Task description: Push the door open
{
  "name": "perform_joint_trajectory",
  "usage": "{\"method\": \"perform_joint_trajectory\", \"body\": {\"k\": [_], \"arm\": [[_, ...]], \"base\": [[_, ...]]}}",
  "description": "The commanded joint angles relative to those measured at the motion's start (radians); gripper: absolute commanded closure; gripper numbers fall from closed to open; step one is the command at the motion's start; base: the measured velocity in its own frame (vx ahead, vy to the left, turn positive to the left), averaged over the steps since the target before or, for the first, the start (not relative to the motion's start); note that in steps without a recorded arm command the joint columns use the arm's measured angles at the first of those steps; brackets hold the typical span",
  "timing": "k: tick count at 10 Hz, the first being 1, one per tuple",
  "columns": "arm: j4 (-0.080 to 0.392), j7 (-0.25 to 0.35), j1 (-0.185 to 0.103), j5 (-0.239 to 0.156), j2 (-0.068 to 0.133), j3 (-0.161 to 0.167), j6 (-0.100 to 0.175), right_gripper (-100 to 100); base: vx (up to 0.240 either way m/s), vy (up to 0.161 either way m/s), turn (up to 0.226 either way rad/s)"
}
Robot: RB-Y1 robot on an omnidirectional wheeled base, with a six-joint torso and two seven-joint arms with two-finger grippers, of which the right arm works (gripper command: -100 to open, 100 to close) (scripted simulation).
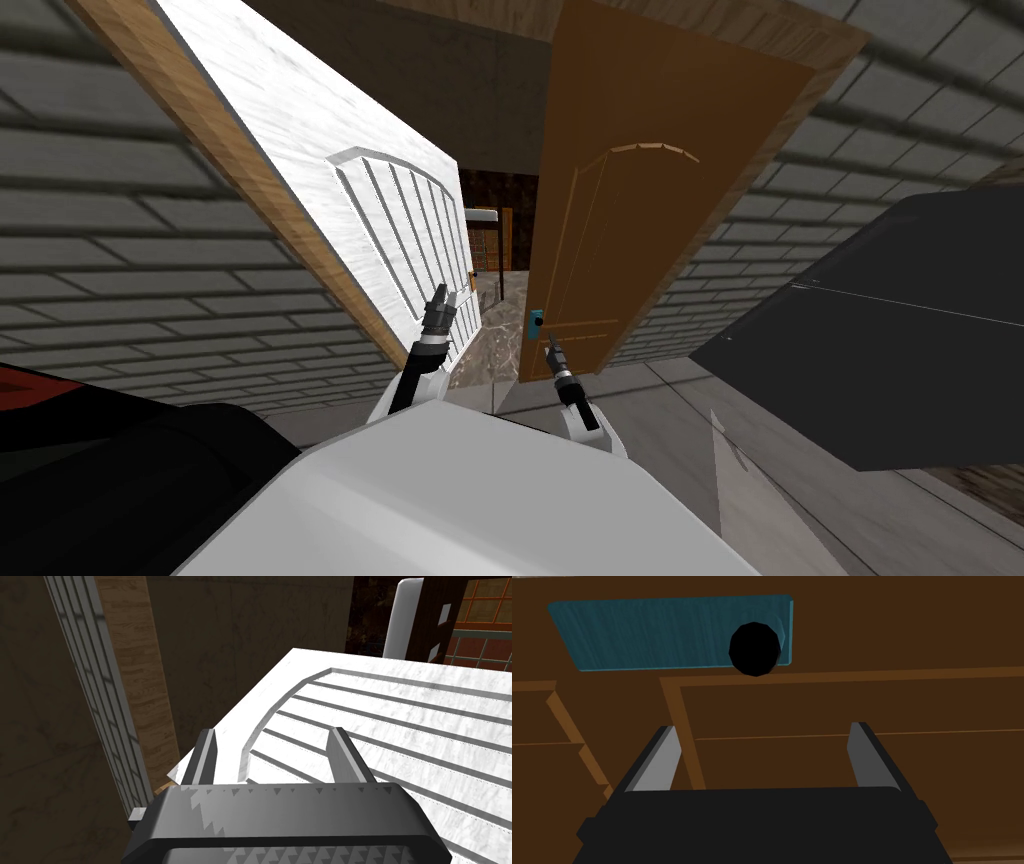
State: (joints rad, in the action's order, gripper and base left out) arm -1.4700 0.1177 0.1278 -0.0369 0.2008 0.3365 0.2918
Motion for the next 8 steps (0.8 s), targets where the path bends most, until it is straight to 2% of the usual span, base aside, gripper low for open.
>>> {"method": "perform_joint_trajectory", "body": {"k": [1,4,8], "arm": [[0.0,0.0,0.0,0.0,0.0,0.0,0.0,-100],[0.028,-0.003,-0.019,0.0,-0.012,-0.011,0.002,-100],[0.066,-0.007,-0.047,-0.001,-0.031,-0.028,0.006,-100]], "base": [[0.007,-0.046,0.017],[0.153,0.032,0.029],[0.195,0.074,0.037]]}}
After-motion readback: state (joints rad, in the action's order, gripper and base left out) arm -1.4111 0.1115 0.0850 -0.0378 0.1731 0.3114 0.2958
